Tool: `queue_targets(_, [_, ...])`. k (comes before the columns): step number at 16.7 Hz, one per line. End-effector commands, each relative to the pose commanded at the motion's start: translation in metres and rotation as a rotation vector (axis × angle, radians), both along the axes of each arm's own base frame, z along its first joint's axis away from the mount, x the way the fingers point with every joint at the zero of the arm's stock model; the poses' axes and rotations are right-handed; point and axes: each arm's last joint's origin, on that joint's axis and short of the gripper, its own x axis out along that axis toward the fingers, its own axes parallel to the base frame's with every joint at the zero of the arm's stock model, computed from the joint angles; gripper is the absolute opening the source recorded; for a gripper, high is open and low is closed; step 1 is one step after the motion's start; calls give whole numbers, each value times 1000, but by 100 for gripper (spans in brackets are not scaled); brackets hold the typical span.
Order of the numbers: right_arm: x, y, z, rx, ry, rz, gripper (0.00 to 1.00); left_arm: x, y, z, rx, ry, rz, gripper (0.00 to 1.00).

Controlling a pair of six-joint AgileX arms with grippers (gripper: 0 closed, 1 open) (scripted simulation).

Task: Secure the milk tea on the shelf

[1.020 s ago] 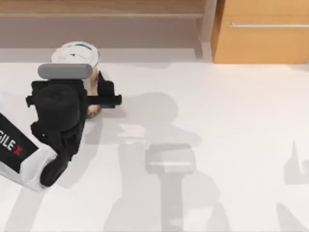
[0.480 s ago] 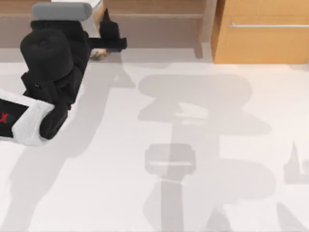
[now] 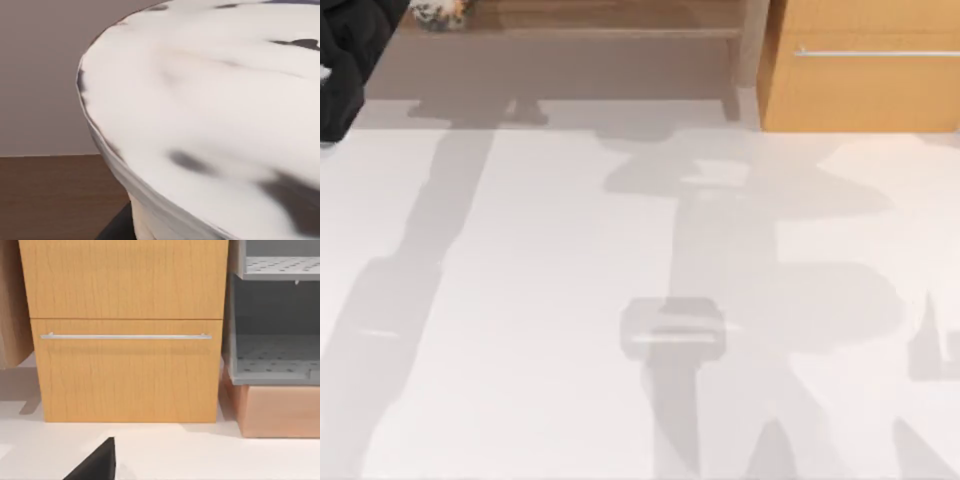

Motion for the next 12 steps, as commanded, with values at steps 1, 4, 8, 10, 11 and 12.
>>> queue_targets(1, [0, 0, 0, 0, 0, 0, 100, 6, 14, 4, 8, 25, 11, 0])
queue_targets(4, [0, 0, 0, 0, 0, 0, 100, 17, 60, 16, 25, 100, 48, 0])
queue_targets(8, [0, 0, 0, 0, 0, 0, 100, 23, 114, 28, 33, 177, 87, 0])
queue_targets(10, [0, 0, 0, 0, 0, 0, 100, 23, 131, 36, 35, 186, 97, 0])
queue_targets(11, [0, 0, 0, 0, 0, 0, 100, 23, 137, 41, 37, 182, 98, 0])
queue_targets(12, [0, 0, 0, 0, 0, 0, 100, 23, 140, 45, 39, 175, 97, 0])
